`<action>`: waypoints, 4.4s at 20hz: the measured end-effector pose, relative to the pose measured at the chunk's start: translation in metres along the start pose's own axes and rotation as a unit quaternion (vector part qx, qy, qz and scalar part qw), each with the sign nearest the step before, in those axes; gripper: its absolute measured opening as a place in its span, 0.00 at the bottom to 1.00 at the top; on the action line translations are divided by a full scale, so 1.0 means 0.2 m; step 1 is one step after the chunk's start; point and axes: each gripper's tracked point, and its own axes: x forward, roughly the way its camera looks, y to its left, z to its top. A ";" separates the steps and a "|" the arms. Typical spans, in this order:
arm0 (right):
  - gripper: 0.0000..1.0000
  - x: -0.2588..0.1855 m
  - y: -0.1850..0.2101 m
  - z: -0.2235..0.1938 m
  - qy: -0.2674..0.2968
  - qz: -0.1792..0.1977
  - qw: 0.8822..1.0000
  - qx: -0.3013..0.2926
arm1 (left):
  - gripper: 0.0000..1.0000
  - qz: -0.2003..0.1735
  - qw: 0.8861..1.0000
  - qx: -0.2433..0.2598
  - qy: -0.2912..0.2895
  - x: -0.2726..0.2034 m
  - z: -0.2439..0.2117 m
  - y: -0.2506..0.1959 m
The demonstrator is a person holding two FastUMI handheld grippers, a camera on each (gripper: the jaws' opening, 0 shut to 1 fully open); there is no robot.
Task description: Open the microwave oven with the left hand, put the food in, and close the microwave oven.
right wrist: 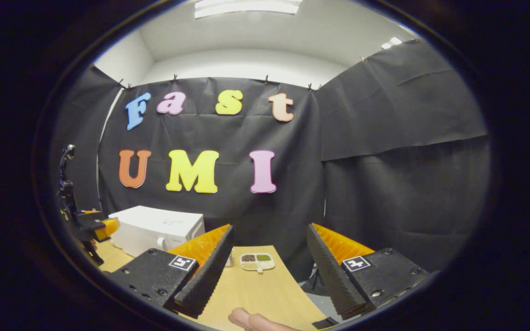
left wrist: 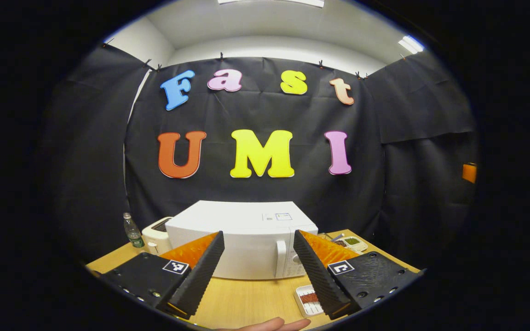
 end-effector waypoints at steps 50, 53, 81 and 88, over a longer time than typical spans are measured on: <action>0.95 -0.09 -0.17 -0.27 0.025 0.017 0.999 0.029 | 0.12 -0.037 0.995 -0.011 0.088 0.37 -0.76 -0.09; 0.95 -0.14 -0.11 -0.28 0.032 0.030 0.999 0.032 | 0.12 -0.048 0.995 -0.011 0.086 0.26 -0.76 -0.06; 1.00 -0.27 0.69 -0.38 0.054 0.160 0.984 -0.054 | 0.94 0.068 0.997 -0.006 0.029 -0.98 -0.57 1.08; 1.00 -0.04 0.74 -0.53 0.099 0.180 0.976 -0.066 | 0.94 0.071 0.997 0.002 0.028 -1.02 -0.34 0.92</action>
